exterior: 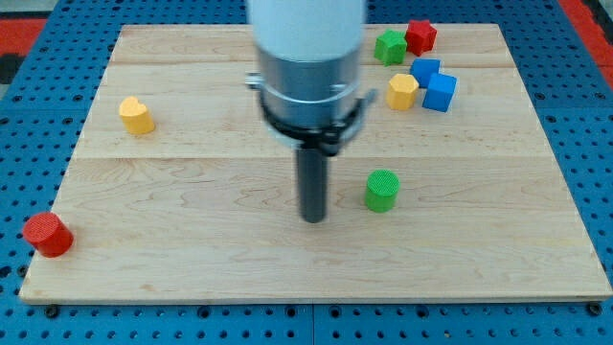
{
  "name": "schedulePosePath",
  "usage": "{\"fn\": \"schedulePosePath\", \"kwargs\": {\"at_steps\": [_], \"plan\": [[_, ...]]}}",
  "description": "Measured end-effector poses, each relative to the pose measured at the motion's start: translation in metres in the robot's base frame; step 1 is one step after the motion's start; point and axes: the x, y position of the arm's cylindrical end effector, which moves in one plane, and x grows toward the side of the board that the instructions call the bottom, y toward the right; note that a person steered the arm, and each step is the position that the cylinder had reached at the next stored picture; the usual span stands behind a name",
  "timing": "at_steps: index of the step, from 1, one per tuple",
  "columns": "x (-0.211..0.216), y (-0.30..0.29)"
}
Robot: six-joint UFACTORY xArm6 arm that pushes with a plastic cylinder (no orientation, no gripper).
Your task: Move the green circle close to the blue cube
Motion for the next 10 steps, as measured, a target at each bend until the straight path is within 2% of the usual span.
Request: {"fn": "schedulePosePath", "kwargs": {"at_steps": [1,2,3,4,5,7,9,10], "plan": [[-0.019,0.036],[-0.051,0.043],[-0.04,0.027],[-0.004,0.03],[-0.02,0.041],[-0.022,0.104],[-0.115,0.153],[-0.078,0.207]]}}
